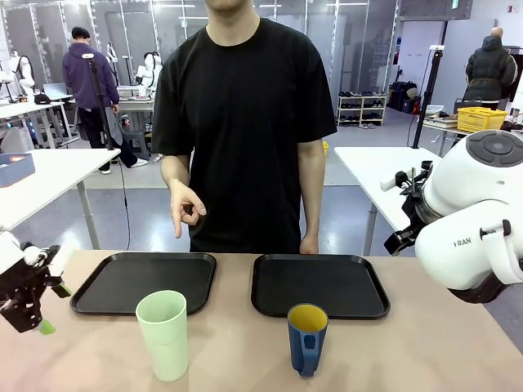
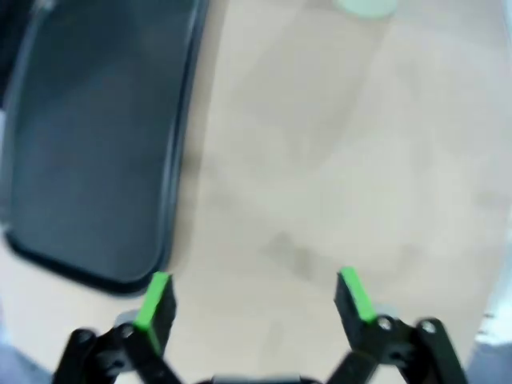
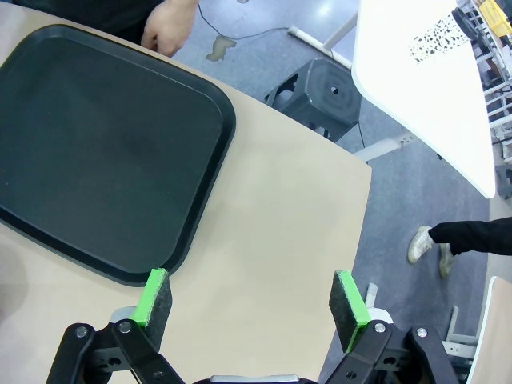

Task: Sort and store the cups by type.
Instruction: Pick up the Reusable plastic cup.

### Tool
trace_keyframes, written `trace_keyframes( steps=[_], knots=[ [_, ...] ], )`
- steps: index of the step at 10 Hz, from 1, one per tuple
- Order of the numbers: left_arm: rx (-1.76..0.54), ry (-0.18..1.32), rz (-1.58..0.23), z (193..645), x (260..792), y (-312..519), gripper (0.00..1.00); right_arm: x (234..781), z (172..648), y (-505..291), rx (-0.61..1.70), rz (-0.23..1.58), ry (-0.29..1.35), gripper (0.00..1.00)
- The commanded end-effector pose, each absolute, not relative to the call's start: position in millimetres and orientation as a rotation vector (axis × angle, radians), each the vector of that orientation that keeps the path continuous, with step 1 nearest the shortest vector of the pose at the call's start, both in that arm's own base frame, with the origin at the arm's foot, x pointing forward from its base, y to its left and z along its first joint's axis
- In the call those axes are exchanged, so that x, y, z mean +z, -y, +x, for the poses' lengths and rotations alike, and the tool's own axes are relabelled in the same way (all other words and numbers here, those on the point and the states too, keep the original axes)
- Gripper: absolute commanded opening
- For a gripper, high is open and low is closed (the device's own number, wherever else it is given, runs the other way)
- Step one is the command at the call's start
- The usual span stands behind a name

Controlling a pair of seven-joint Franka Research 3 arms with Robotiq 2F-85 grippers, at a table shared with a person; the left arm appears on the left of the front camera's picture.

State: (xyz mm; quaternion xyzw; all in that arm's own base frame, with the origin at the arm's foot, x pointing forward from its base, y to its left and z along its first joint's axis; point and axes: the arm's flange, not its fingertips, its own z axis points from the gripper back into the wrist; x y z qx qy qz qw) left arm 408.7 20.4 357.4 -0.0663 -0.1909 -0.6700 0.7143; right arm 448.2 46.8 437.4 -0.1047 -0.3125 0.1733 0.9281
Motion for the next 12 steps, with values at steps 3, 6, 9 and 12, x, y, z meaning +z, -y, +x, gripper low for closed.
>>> trace_keyframes(
  steps=[3, 6, 9, 12],
  knots=[
    [-1.544, 0.602, -0.547, 394.5, 309.9, -42.6, 1.0, 436.1, 448.2, -46.0, 0.365, -0.219, 0.639, 1.0],
    [-1.54, 0.649, -0.526, 381.0, 317.5, -34.5, 1.0, 436.1, 448.2, -46.0, 0.365, -0.219, 0.639, 1.0],
    [-1.54, 0.649, -0.526, 381.0, 317.5, -34.5, 1.0, 436.1, 448.2, -46.0, 0.365, -0.219, 0.639, 1.0],
    [-1.552, 0.783, -0.665, 387.6, 307.5, -42.3, 1.0, 436.1, 448.2, -46.0, 0.365, -0.219, 0.639, 1.0]
  ],
)
